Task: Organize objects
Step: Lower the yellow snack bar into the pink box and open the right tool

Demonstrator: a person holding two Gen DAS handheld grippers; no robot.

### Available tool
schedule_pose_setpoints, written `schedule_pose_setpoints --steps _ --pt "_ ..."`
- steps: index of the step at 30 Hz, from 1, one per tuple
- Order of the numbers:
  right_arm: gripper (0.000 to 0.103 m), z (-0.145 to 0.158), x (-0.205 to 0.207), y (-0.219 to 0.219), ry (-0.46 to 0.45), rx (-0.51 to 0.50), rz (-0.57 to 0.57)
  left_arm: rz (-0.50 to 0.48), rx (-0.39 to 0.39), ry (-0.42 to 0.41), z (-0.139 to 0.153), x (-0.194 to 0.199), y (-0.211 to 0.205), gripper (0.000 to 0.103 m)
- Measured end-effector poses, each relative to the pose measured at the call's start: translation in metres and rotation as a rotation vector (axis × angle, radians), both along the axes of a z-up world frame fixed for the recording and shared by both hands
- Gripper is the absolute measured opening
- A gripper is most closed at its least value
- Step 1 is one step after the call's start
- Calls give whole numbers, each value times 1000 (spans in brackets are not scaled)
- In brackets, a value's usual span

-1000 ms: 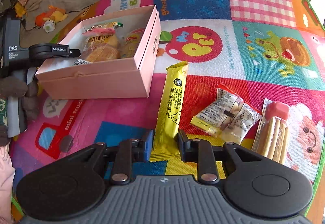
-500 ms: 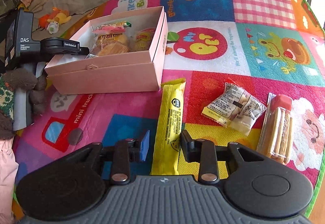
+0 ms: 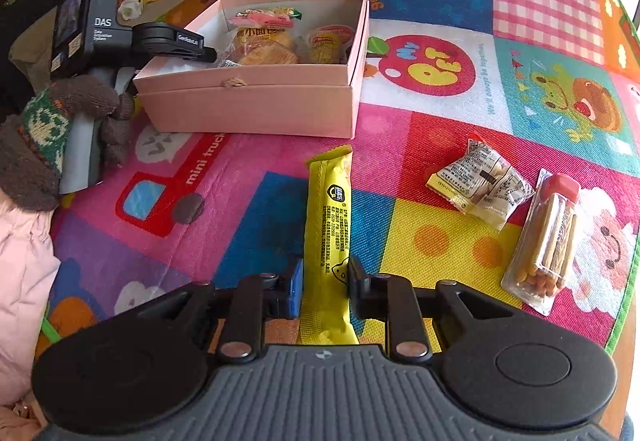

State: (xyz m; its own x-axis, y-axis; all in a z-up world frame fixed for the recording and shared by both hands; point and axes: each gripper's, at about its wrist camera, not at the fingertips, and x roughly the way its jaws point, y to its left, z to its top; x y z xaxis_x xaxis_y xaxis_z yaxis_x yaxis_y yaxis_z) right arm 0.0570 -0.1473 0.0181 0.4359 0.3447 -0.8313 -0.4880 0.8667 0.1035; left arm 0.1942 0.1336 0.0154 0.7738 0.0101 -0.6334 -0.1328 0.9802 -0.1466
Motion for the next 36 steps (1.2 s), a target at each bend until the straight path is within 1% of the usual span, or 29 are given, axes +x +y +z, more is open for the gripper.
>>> schedule_pose_setpoints --steps 2,3,6,8,10,14,17,20,23,25,26,27,28,29,31,33,35,36 --pt "22 10 -7 -3 16 29 24 0 1 0 0 0 0 15" --pt "22 17 -11 -4 10 40 30 0 0 0 0 0 0 15" --pt "22 37 -16 -2 -66 53 35 0 -1 0 0 0 0 15" --pt "22 48 -11 2 -92 66 36 0 -2 0 0 0 0 15" --pt "22 63 -3 7 -121 84 39 0 -1 0 0 0 0 15" --pt "22 97 20 18 -211 141 25 0 -2 0 0 0 0 15" --pt "22 109 48 33 -245 172 -21 0 -2 0 0 0 0 15" --pt "22 104 79 54 -274 177 -77 -1 -4 0 -1 0 0 16" --pt "23 88 111 75 -239 193 -107 -2 -8 0 -1 0 0 16" --pt "26 76 126 83 -215 201 -124 -2 -7 -1 -1 0 0 16" --pt "34 72 130 84 -213 197 -130 -2 -7 0 -1 0 0 16" --pt "40 67 131 83 -214 193 -139 -2 -7 -1 -1 0 0 16" --pt "49 64 130 80 -217 195 -147 -2 -6 -1 -1 0 0 16" --pt "53 62 129 76 -218 196 -152 -2 -5 -1 -1 -1 0 16" --pt "54 59 123 64 -225 183 -165 -2 -5 -1 -1 -1 0 16" --pt "57 58 115 47 -243 163 -182 -2 -2 -1 -1 -1 -1 16" --pt "64 57 106 27 -271 128 -212 -2 2 -1 -1 0 -1 15" --pt "65 56 102 15 -287 106 -234 -2 2 0 -2 0 -1 15"
